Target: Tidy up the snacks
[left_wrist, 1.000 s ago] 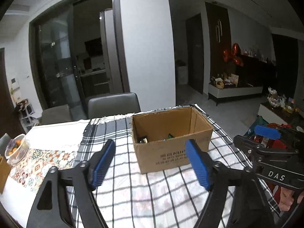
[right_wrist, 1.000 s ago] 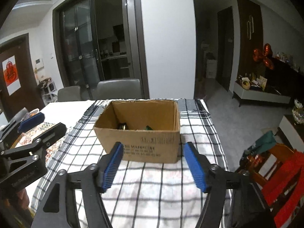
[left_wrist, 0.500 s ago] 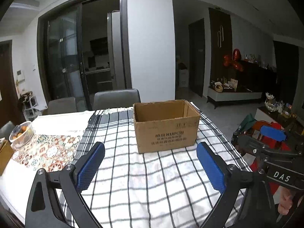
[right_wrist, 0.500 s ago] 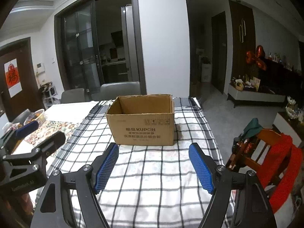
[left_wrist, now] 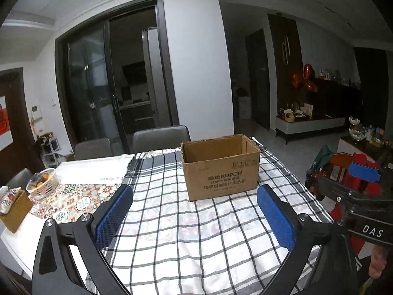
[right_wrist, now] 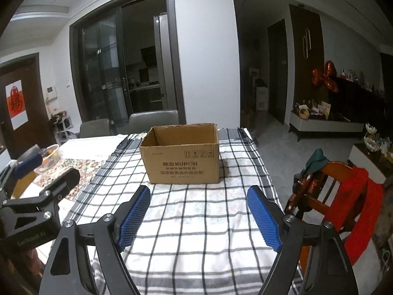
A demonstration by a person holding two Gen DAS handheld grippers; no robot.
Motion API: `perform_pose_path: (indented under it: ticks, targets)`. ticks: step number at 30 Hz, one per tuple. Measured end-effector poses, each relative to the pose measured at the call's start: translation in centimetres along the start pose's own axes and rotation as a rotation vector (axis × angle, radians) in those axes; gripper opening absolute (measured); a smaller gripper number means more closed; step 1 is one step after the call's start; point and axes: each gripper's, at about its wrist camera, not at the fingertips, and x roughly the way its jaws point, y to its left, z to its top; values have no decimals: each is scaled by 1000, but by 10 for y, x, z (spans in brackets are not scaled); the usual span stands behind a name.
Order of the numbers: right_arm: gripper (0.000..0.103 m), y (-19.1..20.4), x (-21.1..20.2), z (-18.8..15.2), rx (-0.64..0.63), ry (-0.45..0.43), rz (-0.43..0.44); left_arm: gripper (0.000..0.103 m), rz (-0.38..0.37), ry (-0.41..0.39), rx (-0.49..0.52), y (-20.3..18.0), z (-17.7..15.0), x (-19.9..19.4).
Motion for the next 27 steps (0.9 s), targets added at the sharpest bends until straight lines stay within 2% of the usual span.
perform_pose_path:
  ticks: [13, 27]
  targets:
    - [81, 0, -18, 0, -19, -36, 3, 103, -12, -9, -3, -3, 0, -12]
    - [81, 1, -19, -1, -19, -33, 12, 103, -6, -13, -1, -4, 1, -15]
